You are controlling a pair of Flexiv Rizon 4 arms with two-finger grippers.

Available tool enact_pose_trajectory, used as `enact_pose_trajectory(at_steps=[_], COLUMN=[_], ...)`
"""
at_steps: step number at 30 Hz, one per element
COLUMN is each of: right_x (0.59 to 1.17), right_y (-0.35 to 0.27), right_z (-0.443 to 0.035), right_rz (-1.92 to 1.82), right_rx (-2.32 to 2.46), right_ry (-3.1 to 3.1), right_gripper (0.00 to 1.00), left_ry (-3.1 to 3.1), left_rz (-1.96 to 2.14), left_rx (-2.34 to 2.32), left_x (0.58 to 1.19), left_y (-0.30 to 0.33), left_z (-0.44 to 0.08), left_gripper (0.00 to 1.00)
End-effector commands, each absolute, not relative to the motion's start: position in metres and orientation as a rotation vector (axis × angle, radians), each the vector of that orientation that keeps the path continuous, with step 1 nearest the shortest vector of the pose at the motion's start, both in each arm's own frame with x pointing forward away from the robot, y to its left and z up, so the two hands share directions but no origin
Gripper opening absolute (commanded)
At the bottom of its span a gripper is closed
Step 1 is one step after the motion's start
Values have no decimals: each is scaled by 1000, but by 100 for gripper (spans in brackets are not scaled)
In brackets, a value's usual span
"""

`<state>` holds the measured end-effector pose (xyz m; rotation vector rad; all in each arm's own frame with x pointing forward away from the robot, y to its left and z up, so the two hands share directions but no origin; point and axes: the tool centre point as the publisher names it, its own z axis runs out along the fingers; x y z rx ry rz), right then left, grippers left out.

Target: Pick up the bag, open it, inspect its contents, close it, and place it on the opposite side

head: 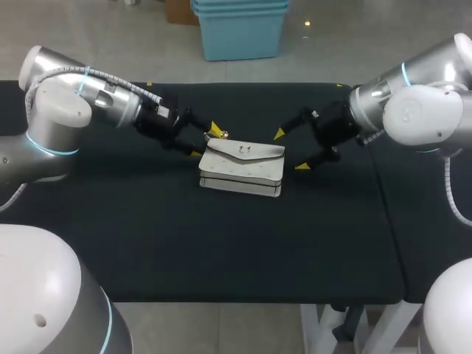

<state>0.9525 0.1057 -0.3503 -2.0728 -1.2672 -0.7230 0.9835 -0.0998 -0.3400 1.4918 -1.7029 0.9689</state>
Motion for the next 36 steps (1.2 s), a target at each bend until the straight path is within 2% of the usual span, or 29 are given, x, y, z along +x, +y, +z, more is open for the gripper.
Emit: enact_pose_trajectory(at_steps=[1,4,5,6,8,9,13,19,22,24,25,30,33,34,35,36], right_x=[966,969,969,970,971,971,969,962,957,954,953,947,946,946,946,945], right_y=[110,114,115,117,120,122,125,126,125,123,123,122,126,128,130,133], right_z=[-358,-362,-362,-363,-365,-366,-370,-374,-373,-371,-371,-370,-370,-371,-371,-373], right_rz=[-704,-716,-721,-721,-720,-719,-710,-719,-728,-730,-730,-723,-719,-717,-715,-710], right_rx=[-2038,-2013,-1997,-1992,-1969,-1973,-1953,-1893,-1877,-1870,-1869,-1869,-1860,-1849,-1845,-1833], right_ry=[-1235,-1198,-1190,-1188,-1171,-1173,-1158,-1139,-1138,-1138,-1138,-1142,-1154,-1159,-1162,-1165], right_gripper=[100,97,91,79,63,58,51,48,50,51,50,49,45,43,39,38], left_ry=[-1686,-1675,-1668,-1667,-1660,-1659,-1649,-1630,-1630,-1628,-1627,-1627,-1628,-1630,-1631,-1631], left_rz=[971,978,982,983,986,986,988,1000,1003,1003,1001,989,980,978,973,968], left_rx=[1473,1468,1461,1459,1456,1455,1455,1442,1436,1431,1428,1424,1424,1424,1429,1433], left_x=[992,994,995,995,997,997,999,1001,1002,1002,1001,998,996,996,997,998], left_y=[-103,-105,-105,-105,-106,-107,-108,-107,-107,-108,-108,-109,-110,-111,-112,-112], left_z=[-350,-353,-353,-354,-356,-357,-362,-365,-365,-365,-365,-363,-363,-363,-365,-367], left_gripper=[81,72,72,71,69,69,69,66,60,47,45,47,43,39,24,13])
